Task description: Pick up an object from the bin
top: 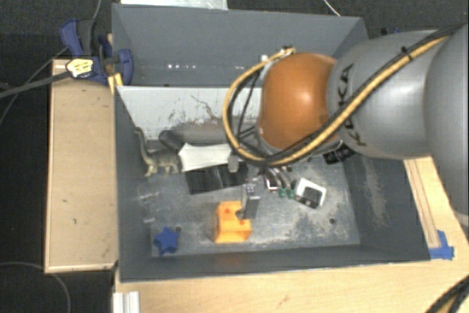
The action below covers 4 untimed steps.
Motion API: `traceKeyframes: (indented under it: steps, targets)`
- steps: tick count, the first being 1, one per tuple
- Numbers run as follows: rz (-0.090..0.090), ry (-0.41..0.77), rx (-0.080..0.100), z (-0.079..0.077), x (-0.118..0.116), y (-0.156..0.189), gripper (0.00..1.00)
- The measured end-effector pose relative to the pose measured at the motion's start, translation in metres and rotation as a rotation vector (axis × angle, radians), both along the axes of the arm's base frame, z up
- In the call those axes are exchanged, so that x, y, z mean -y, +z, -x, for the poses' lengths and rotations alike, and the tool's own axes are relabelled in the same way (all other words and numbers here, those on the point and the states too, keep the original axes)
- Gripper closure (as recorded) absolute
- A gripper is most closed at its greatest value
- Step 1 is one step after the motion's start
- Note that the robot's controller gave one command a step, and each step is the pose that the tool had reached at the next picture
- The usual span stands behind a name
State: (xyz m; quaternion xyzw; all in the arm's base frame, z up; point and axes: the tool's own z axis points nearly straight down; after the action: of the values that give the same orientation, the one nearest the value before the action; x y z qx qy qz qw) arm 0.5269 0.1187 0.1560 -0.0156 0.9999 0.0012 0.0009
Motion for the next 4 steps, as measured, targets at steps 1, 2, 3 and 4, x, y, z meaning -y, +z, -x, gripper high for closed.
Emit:
traceKeyframes:
  steps: [1, 2, 3, 4]
  targets:
    - [0.001, 0.038, 0.004, -0.027, 0.021, -0.007, 0.00]
    - [0.000, 0.223, 0.000, 0.044, 0.024, -0.087, 0.00]
    - [0.001, 0.399, 0.008, 0.040, 0.009, -0.075, 0.00]
    - [0.002, 0.403, 0.009, 0.040, 0.006, -0.073, 0.00]
